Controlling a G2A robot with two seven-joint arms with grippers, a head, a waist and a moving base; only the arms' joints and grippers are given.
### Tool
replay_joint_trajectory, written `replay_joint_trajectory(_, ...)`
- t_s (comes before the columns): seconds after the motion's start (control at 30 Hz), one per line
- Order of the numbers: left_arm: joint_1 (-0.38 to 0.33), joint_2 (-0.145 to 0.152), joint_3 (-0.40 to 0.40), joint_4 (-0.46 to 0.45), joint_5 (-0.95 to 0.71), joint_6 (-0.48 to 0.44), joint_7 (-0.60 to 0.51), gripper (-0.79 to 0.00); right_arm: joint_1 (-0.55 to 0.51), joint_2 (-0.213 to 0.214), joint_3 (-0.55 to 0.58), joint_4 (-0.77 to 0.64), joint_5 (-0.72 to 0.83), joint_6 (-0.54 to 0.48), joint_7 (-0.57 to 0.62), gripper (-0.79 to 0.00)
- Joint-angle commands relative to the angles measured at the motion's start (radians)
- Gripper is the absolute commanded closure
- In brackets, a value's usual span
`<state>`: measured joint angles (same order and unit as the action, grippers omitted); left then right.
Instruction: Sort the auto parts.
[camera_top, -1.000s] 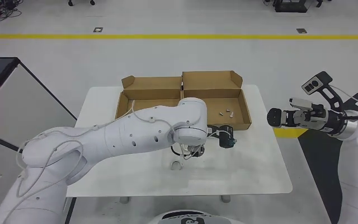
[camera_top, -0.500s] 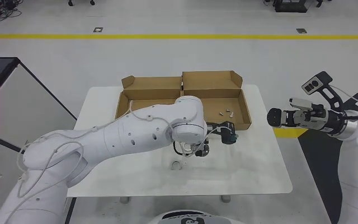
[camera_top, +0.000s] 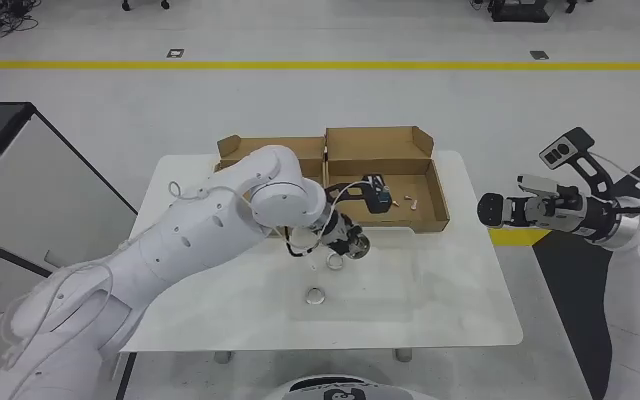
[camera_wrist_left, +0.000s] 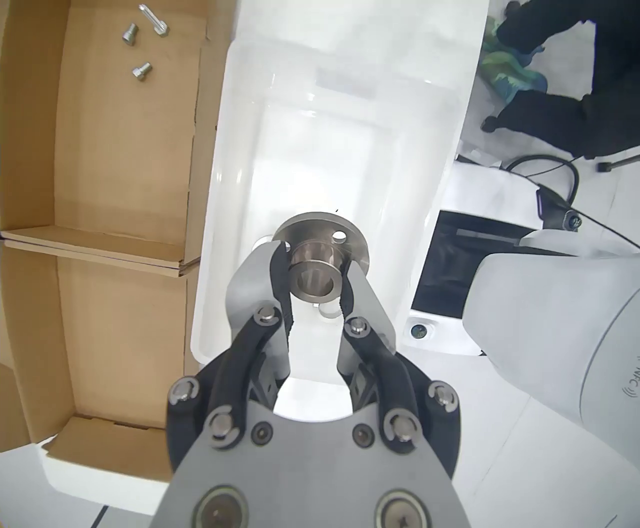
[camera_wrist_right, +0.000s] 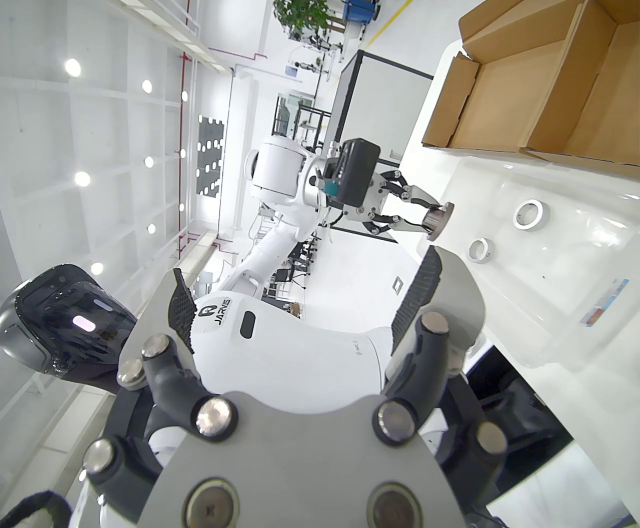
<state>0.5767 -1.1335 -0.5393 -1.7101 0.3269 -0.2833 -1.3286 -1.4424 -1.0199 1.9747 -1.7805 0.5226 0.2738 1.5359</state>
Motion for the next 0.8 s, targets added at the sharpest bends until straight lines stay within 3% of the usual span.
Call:
replay_joint_trajectory(0.0, 0.042, 0.022, -0.058, -0.016, -0.025, -0.004, 0.019, 0.0, 0.0, 0.0, 0.0, 0.0, 0.0, 0.0, 0.0, -0.785)
replay_joint_trajectory(0.2, 0.172, 0.079, -0.222, -0.054, -0.108, -0.033, 0.098, 0.0, 0.0, 0.0, 0.0, 0.0, 0.0, 0.0, 0.0, -0.785)
replay_joint_trajectory(0.37, 0.282, 0.109, -0.347, -0.066, -0.228, -0.101, 0.209, 0.0, 0.0, 0.0, 0.0, 0.0, 0.0, 0.0, 0.0, -0.785)
replay_joint_trajectory(0.57, 0.377, 0.129, -0.448, -0.07, -0.333, -0.194, 0.308, 0.0, 0.0, 0.0, 0.0, 0.0, 0.0, 0.0, 0.0, -0.785)
replay_joint_trajectory(0.77, 0.423, 0.136, -0.492, -0.077, -0.383, -0.262, 0.374, 0.0, 0.0, 0.0, 0.0, 0.0, 0.0, 0.0, 0.0, -0.785)
